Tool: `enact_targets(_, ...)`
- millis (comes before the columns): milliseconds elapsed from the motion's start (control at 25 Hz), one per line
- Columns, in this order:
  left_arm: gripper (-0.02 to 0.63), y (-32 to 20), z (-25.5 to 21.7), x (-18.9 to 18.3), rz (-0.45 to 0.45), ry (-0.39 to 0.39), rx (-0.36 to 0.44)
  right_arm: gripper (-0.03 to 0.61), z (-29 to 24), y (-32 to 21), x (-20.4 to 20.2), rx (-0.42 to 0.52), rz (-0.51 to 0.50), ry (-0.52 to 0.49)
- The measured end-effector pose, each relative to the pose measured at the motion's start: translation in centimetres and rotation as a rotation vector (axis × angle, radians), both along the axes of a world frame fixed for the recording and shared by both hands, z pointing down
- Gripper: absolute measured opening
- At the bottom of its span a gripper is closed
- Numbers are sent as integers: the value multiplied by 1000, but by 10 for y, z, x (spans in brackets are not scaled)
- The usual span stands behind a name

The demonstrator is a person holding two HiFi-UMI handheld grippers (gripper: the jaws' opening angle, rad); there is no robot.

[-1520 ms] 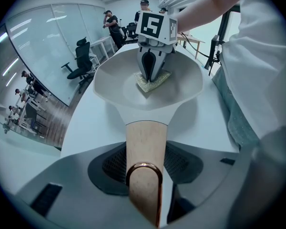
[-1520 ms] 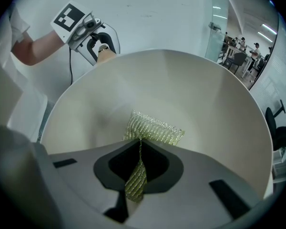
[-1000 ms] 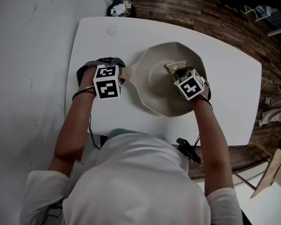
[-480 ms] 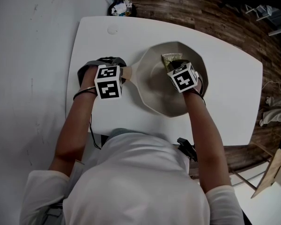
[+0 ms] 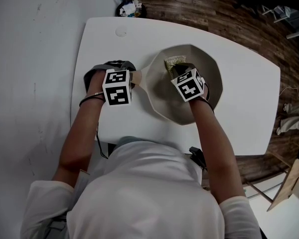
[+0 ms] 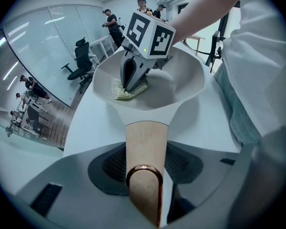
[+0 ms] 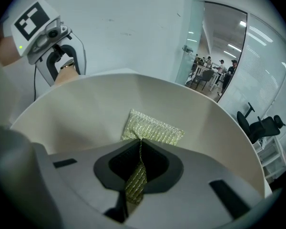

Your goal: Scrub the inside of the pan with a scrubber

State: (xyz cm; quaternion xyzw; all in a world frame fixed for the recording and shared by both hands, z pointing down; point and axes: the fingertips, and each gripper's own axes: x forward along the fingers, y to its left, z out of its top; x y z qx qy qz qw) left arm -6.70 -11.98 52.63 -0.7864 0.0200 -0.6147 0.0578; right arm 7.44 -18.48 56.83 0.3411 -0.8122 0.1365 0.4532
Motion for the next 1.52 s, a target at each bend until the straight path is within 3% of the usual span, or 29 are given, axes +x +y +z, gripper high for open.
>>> enact_targets(400, 209, 0, 0, 0, 0, -12, 0, 26, -1, 17, -31, 2, -107, -49)
enact_targets(600, 210, 0, 0, 0, -1, -14, 1, 26, 0, 31, -41, -41, -157, -78)
enact_targets(1120, 210, 1, 0, -1, -41, -24, -10, 26, 3, 83, -51, -294, -224, -171)
enact_targets(1520, 209, 3, 1, -1, -61, -37, -35, 26, 6, 124, -35, -494, -293, -144)
